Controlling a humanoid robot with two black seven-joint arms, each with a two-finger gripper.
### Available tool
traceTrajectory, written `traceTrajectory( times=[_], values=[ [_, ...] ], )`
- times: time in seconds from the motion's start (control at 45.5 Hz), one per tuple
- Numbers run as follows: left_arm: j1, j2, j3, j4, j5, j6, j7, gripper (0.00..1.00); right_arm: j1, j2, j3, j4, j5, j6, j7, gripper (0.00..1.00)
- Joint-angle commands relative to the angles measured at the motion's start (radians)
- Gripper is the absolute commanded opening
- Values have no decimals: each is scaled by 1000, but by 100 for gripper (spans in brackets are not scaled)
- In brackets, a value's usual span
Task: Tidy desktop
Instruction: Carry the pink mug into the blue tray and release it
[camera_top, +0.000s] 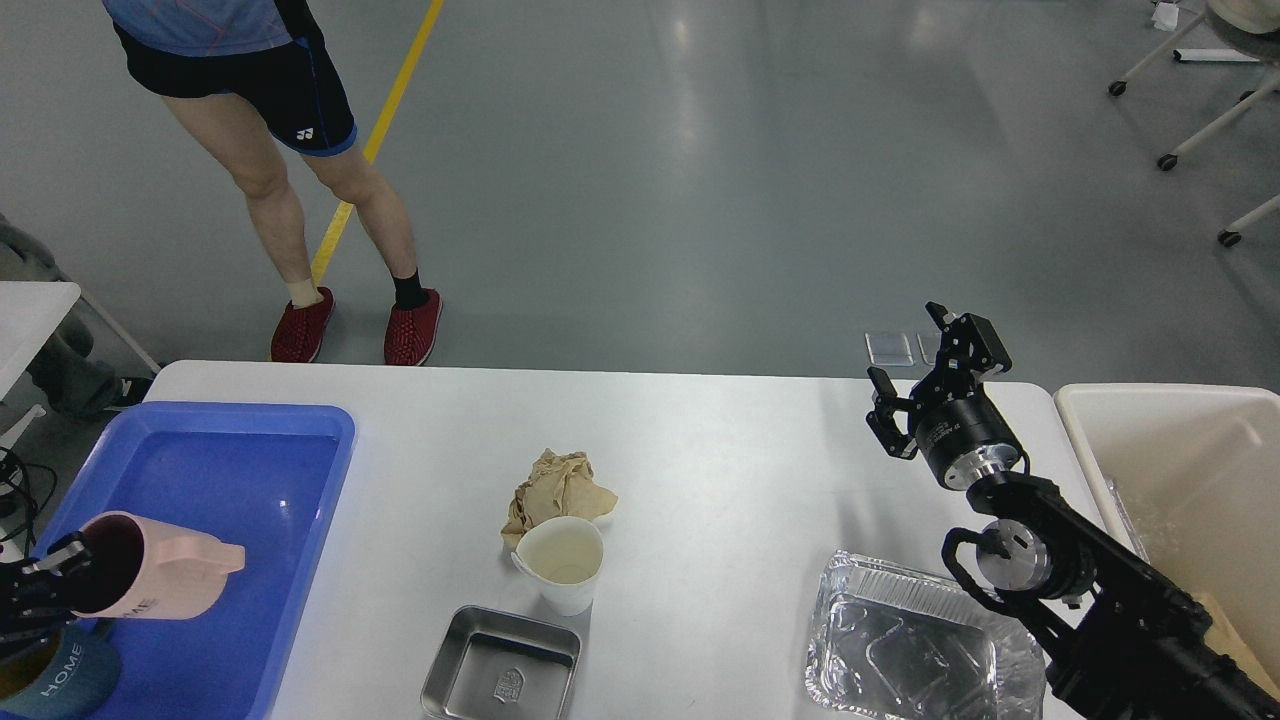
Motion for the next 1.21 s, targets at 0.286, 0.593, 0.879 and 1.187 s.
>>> traceTrajectory(
  times=[0.286,0.593,0.879,1.187],
  values=[
    [121,-92,2,82,-2,66,-2,1,0,2,-1,-25,0,0,0,100],
    [167,-161,-3,129,-6,103,-3,21,0,3,-1,-26,0,0,0,100],
    [164,-159,-7,129,-23,123,-20,76,0,5,-1,-26,0,0,1,100],
    [155,-91,-65,50,-23,89,-26,93,5,11,-1,-26,0,0,0,100]
  ],
)
